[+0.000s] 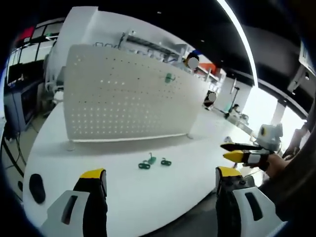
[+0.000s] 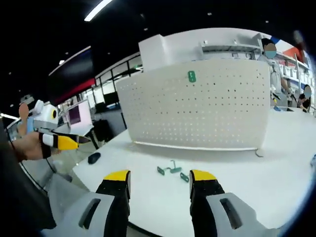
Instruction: Insert the hook assembly into the mounting plate slot until the hook locks in place.
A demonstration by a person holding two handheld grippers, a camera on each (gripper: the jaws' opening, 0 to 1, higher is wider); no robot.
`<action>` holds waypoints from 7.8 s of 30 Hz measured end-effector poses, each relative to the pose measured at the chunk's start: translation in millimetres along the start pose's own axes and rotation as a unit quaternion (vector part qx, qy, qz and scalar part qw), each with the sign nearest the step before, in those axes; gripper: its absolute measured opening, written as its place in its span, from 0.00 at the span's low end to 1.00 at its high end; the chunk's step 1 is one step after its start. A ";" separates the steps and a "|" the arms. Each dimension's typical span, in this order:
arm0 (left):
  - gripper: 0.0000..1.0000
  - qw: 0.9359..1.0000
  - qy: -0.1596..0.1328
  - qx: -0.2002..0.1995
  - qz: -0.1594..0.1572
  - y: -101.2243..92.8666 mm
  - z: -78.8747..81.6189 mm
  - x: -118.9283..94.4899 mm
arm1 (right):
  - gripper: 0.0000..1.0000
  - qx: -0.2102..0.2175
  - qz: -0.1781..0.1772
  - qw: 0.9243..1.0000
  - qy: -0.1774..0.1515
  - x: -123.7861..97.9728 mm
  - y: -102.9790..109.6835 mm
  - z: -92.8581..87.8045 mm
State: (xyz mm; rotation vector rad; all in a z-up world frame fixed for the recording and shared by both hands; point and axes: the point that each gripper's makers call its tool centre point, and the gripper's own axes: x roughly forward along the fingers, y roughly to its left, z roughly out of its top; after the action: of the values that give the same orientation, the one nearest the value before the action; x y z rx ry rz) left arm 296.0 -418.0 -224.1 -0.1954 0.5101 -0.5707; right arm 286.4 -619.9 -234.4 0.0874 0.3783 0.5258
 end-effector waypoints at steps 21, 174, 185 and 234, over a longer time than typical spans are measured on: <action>0.92 0.996 0.085 0.009 -0.020 -0.5 -62.0 69.8 | 0.45 0.024 0.000 0.999 0.031 -0.9 -0.1 -30.8; 0.02 0.984 0.023 0.141 -0.109 -70.2 1.9 79.9 | 0.33 0.124 0.112 0.986 -0.007 73.4 45.8 35.7; 0.02 0.982 -0.009 0.132 -0.132 -87.8 11.7 73.5 | 0.27 0.219 0.132 0.967 -0.013 74.1 52.0 36.2; 0.28 0.981 -0.008 -0.060 -0.182 -49.5 20.9 66.2 | 0.14 0.335 0.184 0.924 -0.005 63.2 42.2 33.5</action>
State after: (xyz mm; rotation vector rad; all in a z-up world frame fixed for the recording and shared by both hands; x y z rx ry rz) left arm 331.4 -495.2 -217.5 -0.4135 0.4962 -0.8952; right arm 329.3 -551.0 -216.8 0.8365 0.5231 0.7473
